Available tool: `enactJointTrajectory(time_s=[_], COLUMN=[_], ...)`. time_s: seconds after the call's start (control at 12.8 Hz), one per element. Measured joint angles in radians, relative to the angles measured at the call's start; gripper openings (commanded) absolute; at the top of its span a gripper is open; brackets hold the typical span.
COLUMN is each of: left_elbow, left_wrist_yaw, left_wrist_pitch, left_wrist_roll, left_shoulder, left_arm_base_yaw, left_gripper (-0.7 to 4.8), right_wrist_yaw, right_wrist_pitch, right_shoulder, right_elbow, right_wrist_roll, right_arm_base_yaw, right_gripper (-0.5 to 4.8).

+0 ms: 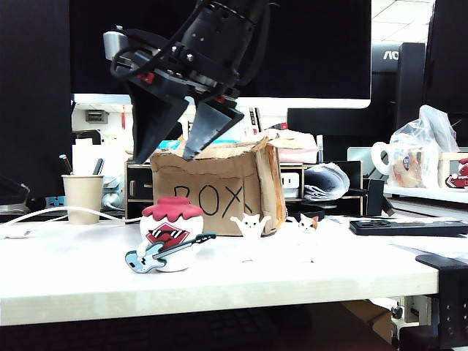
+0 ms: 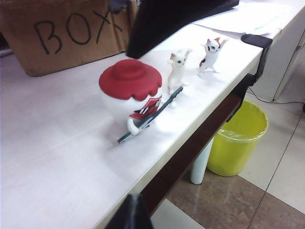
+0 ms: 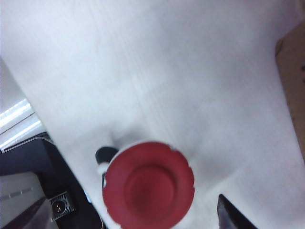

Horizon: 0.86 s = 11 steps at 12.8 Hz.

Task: Put the doll that is least similar in size compared to the others into the paper box.

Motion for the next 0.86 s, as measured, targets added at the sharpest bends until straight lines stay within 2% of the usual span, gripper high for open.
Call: enactJointTrajectory(time_s=[0.86], left_elbow=[0.0], left_wrist_yaw=[0.0], left_wrist_pitch=[0.0], left_wrist_roll=[0.0], left_shoulder=[0.0], left_arm_base_yaw=[0.0], left_gripper=[-0.05], right_wrist_yaw=[0.005], right_wrist_pitch=[0.019], right_shoulder=[0.114], right_elbow=[0.001], right_wrist_roll=[0.02], right_arm_base_yaw=[0.006], right_gripper=[4.79])
